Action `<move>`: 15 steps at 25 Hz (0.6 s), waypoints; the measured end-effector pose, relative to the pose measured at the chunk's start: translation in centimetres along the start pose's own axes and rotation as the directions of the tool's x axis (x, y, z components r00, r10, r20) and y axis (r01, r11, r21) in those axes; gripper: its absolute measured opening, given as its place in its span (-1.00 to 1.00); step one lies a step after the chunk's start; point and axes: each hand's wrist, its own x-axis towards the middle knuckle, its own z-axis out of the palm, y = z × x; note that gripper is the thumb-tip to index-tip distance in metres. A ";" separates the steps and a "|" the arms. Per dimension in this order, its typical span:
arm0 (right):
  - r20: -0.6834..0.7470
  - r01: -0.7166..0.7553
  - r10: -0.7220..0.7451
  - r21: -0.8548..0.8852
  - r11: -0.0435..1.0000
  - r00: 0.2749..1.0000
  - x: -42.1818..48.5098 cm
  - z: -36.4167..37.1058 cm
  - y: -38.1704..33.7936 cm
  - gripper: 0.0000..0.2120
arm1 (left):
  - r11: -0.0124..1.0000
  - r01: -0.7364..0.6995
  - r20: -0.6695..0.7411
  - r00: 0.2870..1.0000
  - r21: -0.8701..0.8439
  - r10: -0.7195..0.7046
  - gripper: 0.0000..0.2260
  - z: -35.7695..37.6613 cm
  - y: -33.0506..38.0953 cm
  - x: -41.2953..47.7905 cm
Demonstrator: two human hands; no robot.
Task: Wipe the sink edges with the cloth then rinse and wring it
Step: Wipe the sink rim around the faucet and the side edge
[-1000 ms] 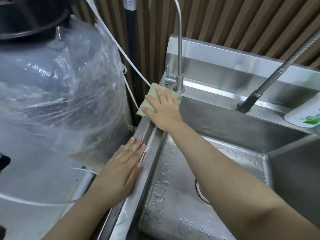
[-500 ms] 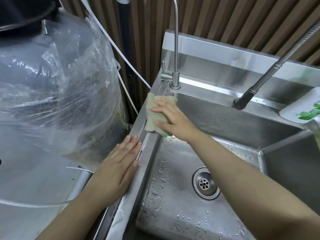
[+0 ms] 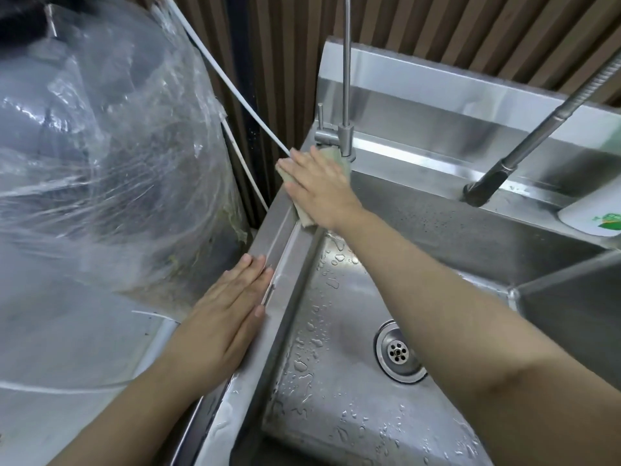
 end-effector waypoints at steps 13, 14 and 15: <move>-0.018 0.063 -0.061 0.099 0.993 0.998 -0.6 -0.2 1.0 -0.61 | 0.999 0.023 -0.010 1.000 0.047 -0.023 -0.48 -0.8 0.5 -0.6; -0.036 0.014 -0.010 0.092 0.996 0.999 -1.1 0.2 0.0 -0.61 | 0.999 0.042 -0.016 0.999 0.033 -0.042 -0.48 -1.2 0.9 -1.5; -0.059 0.028 -0.023 0.087 0.996 0.998 -2.5 1.2 -1.3 -0.60 | 0.998 0.053 -0.019 0.998 0.027 -0.053 -0.50 -1.6 1.3 -2.8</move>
